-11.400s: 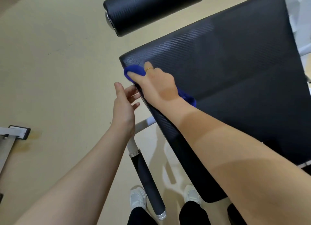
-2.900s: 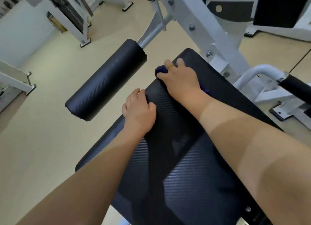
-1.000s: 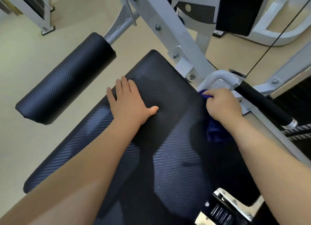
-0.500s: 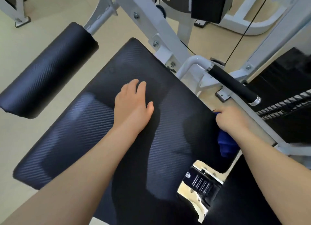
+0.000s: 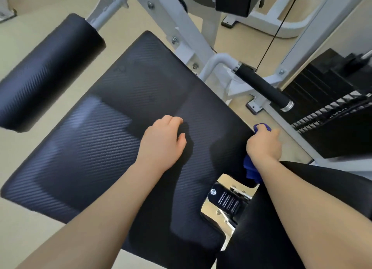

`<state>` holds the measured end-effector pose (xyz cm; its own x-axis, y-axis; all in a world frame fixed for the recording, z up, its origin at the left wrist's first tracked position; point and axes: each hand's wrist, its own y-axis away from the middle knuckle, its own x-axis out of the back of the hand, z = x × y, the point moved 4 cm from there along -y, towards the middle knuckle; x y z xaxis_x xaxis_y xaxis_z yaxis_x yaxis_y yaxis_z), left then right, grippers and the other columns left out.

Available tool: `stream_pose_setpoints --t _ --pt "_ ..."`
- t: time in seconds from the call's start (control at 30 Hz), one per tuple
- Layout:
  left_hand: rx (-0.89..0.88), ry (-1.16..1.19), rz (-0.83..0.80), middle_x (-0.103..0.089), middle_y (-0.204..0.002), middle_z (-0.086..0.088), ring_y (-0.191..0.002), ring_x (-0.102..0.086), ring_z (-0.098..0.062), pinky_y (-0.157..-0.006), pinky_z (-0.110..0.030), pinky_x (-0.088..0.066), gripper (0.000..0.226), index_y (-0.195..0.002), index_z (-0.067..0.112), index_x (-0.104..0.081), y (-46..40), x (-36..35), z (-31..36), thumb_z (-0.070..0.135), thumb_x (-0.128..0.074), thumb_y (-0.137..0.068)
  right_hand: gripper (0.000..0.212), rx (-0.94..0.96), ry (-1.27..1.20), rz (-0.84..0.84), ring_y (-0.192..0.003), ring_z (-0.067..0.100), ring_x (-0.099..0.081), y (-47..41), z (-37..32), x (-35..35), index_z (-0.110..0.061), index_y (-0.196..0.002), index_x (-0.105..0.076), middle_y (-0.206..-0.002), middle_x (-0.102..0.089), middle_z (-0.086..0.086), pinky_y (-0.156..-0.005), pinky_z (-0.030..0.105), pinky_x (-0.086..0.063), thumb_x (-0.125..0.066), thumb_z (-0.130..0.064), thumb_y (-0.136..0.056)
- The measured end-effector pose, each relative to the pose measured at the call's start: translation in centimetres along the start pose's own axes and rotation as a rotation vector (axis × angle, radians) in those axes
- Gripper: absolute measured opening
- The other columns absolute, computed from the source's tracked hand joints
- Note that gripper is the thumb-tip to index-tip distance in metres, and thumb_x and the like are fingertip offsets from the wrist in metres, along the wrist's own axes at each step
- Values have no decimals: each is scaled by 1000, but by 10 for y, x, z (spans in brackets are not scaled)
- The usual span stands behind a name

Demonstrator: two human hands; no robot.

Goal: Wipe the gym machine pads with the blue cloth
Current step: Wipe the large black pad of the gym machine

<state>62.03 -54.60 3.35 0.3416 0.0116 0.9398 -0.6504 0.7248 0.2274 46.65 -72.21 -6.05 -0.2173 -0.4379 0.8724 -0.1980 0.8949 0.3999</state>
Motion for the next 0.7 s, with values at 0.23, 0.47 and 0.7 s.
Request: stream_pose_setpoints --t 0.23,0.47,0.7 --pt "93 59 68 -52 -130 -4 -117 -50 -23 -97 -39 -42 39 -129 12 -50 9 11 -35 23 -49 -92 45 239 -281 66 -103 35 -52 44 -93 -11 -17 -138 -41 -139 -30 13 -83 35 -41 -38 -10 -94" --pt "149 18 171 -51 -133 -5 -120 -49 -23 -99 -36 -37 41 -130 11 -48 17 24 -69 16 -50 -89 48 604 -242 50 -103 26 -51 95 -177 -35 -18 -141 -37 -134 -35 12 -83 33 -43 -44 -12 -93" --pt "321 84 231 -34 -149 -12 -137 -31 -27 -110 -39 -25 44 -125 3 -51 4 44 -112 2 -49 -81 46 1164 81 -31 -112 33 -44 147 -226 -65 -20 -141 -37 -140 -35 16 -75 40 -48 -43 -18 -96"
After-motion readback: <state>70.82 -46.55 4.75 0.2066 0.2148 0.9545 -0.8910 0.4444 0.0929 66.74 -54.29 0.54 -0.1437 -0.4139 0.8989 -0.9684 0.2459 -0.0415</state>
